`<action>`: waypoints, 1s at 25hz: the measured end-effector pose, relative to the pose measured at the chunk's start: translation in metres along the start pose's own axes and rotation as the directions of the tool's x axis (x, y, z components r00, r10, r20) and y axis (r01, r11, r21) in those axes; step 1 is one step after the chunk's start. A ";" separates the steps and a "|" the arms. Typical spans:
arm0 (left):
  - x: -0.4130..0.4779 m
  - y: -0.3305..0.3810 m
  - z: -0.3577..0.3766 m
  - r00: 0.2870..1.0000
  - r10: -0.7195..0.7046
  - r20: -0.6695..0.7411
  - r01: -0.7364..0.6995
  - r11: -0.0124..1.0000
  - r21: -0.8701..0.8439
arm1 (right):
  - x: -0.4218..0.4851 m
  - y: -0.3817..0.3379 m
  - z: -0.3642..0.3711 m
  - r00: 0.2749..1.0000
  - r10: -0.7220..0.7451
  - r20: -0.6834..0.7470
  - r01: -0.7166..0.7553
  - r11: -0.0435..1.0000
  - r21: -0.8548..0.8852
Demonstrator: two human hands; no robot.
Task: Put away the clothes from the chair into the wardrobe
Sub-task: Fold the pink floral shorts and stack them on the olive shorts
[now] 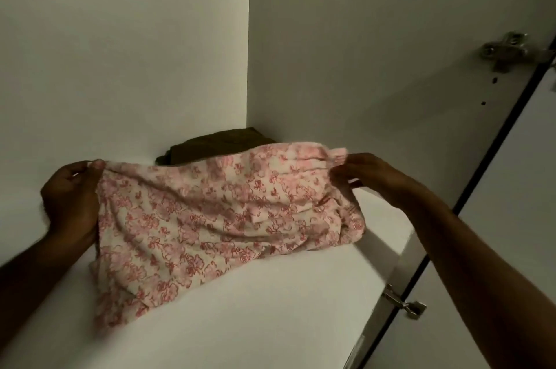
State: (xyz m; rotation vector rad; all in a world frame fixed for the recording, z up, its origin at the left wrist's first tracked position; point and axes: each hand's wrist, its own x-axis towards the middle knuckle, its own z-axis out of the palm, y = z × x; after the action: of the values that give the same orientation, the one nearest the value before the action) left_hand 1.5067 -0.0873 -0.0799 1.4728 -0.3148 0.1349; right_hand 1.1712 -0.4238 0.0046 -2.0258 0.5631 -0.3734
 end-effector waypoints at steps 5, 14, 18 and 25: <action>-0.018 0.016 0.006 0.992 0.026 -0.124 -0.032 0.999 -0.042 | 0.081 0.018 0.025 0.955 0.118 0.271 -0.003 0.921 -0.390; -0.019 0.018 0.010 0.992 0.061 -0.109 -0.067 0.997 -0.049 | 0.095 0.020 0.037 0.865 -0.226 0.448 0.328 0.930 -0.163; -0.015 0.014 0.009 0.992 0.046 -0.116 -0.051 0.998 -0.041 | 0.102 0.018 0.040 0.822 -0.137 0.552 0.253 0.957 -0.140; -0.009 0.023 -0.004 0.963 0.101 -0.248 -0.110 0.994 -0.020 | 0.099 0.018 0.026 0.850 -0.139 0.509 0.350 0.871 -0.346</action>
State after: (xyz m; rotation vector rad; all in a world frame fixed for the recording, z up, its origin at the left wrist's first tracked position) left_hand 1.4919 -0.0799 -0.0613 1.3882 -0.1918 0.3942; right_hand 1.2631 -0.4655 -0.0205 -2.5164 0.0665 0.1176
